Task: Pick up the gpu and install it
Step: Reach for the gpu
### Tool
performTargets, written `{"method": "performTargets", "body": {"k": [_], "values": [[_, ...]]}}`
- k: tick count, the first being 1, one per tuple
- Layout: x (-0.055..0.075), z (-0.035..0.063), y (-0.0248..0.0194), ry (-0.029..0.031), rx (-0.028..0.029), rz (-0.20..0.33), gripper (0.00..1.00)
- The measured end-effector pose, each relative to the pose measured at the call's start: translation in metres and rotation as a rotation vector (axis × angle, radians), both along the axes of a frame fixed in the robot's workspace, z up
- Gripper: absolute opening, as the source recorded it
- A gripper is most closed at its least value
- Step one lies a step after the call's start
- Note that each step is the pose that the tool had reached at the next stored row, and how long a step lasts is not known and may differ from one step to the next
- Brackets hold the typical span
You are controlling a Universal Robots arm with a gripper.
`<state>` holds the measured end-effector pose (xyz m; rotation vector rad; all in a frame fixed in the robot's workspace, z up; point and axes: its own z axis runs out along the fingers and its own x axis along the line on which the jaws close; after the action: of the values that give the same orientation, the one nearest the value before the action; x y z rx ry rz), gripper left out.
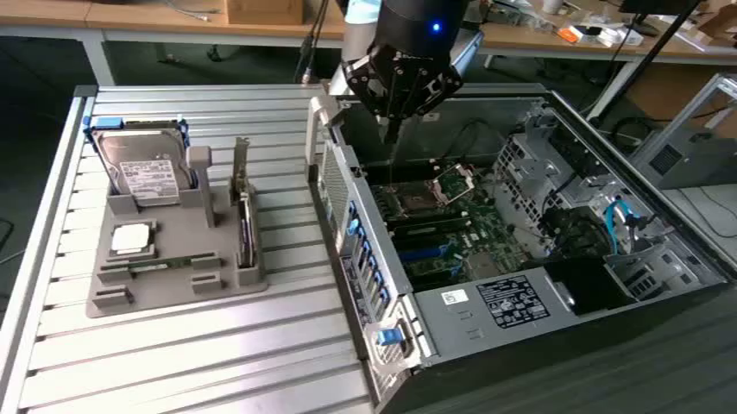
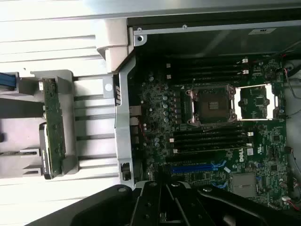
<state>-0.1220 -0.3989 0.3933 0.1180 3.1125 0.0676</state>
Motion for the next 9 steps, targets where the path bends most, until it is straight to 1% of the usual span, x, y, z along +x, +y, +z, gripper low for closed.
{"method": "performTargets", "body": {"k": [5,9], "values": [[-0.0007,0.0,0.0,0.0,0.0,0.0,0.11],[-0.0044,0.0,0.0,0.0,0.0,0.0,0.11]]}}
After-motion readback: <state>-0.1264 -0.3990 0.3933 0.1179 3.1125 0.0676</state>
